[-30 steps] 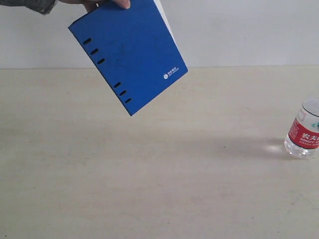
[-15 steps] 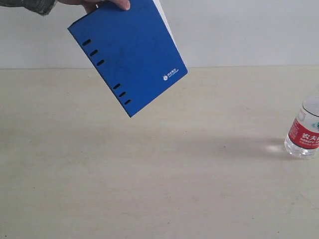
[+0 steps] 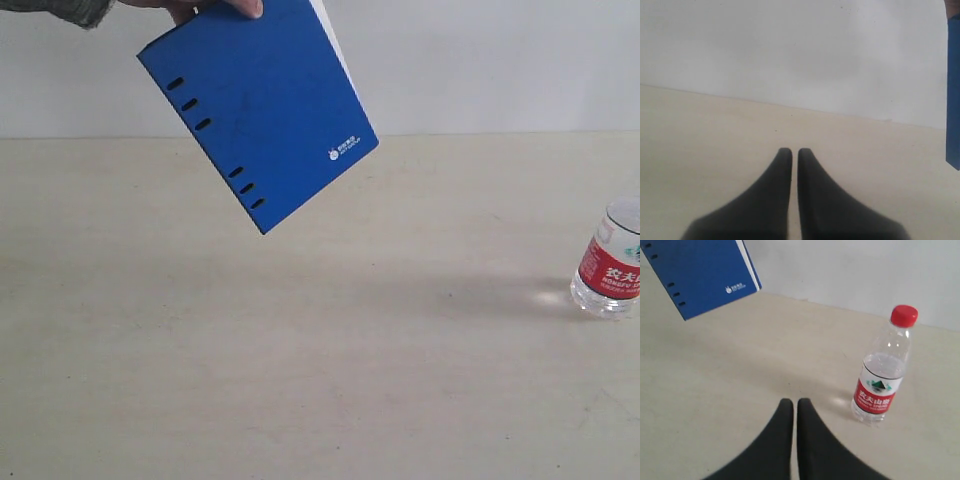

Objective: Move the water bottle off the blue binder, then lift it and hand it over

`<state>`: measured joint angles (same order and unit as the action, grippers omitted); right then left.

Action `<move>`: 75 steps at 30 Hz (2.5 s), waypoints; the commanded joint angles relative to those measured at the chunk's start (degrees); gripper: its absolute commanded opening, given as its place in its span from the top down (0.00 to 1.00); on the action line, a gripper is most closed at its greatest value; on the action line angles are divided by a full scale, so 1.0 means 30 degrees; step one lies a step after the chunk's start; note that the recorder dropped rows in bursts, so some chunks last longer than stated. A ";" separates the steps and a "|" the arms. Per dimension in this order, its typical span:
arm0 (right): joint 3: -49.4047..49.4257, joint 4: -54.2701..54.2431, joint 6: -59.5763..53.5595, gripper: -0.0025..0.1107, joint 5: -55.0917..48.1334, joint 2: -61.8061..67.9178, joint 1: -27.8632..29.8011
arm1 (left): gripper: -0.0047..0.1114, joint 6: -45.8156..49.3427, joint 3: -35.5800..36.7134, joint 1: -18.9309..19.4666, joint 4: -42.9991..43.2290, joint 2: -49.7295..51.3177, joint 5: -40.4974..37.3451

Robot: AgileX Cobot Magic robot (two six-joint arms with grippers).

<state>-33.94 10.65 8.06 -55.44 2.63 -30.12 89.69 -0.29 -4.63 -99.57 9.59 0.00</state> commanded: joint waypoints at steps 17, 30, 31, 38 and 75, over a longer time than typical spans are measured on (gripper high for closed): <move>0.3963 -0.0555 -0.1504 0.98 1.0122 -0.0875 0.7196 | 0.92 0.0034 0.0098 0.0003 -0.0126 -0.0069 0.0126; 1.1314 -0.3681 -0.2025 0.98 1.5480 -0.0875 1.1183 | 0.92 0.0034 0.0098 0.0003 -0.0126 -0.0069 0.0126; 1.1314 -0.3681 -0.2025 0.98 1.5262 -0.0875 1.1183 | 0.92 0.0034 0.0098 0.0003 -0.0126 -0.0069 0.0126; 1.1314 -0.3885 -0.1731 0.98 1.1666 -0.0875 1.1183 | 0.92 0.0034 0.0098 0.0003 -0.0126 -0.0069 0.0126; 1.1314 -0.3971 -0.2687 0.98 1.1963 -0.0875 1.1183 | 0.92 -0.8133 -0.1439 0.0037 -0.0126 -0.0069 0.1531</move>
<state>0.01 -1.42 0.00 -19.76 0.23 3.22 69.42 -2.82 -4.63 -99.61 9.59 4.59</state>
